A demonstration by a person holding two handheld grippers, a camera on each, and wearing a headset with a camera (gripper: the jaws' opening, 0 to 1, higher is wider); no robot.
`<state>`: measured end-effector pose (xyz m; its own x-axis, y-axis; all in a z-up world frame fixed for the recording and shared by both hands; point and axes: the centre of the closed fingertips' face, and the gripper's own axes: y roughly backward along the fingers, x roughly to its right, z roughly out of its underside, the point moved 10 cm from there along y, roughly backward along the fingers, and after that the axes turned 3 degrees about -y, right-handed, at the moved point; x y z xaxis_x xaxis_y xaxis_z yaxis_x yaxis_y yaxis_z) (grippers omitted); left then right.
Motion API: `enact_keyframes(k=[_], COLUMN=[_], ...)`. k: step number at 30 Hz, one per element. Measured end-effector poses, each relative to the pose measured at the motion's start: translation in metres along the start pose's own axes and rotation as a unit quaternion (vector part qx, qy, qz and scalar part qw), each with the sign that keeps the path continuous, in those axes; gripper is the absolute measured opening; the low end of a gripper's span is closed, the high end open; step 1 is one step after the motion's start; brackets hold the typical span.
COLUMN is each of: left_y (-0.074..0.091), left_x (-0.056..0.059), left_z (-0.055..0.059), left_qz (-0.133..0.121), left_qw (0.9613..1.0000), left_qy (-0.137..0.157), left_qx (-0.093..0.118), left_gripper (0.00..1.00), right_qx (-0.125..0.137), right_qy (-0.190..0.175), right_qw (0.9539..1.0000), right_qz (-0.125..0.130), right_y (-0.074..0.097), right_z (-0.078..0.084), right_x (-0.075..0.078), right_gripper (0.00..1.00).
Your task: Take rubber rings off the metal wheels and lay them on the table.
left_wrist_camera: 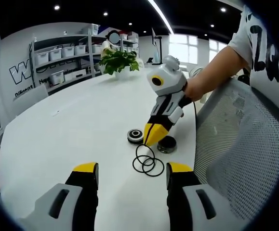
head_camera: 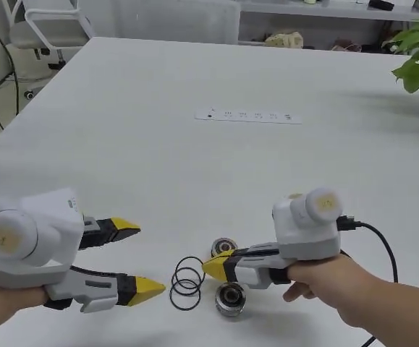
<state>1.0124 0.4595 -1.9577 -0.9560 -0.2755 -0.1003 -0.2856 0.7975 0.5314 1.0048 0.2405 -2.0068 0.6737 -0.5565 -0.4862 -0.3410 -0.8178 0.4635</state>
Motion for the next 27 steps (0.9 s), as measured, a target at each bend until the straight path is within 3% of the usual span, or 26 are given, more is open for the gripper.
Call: enact_keyframes(k=[27], left_y=[0.0007], left_x=[-0.0013], left_z=[0.0004], left_qz=[-0.002], left_qw=[1.0000], left_qy=[0.001], left_qx=[-0.005], left_gripper=[0.54], right_qx=[-0.014], right_qy=[0.007], right_qw=[0.9999], right_qz=[0.005], right_y=[-0.0075], right_z=[0.0040], right_x=[-0.0011], right_gripper=[0.00])
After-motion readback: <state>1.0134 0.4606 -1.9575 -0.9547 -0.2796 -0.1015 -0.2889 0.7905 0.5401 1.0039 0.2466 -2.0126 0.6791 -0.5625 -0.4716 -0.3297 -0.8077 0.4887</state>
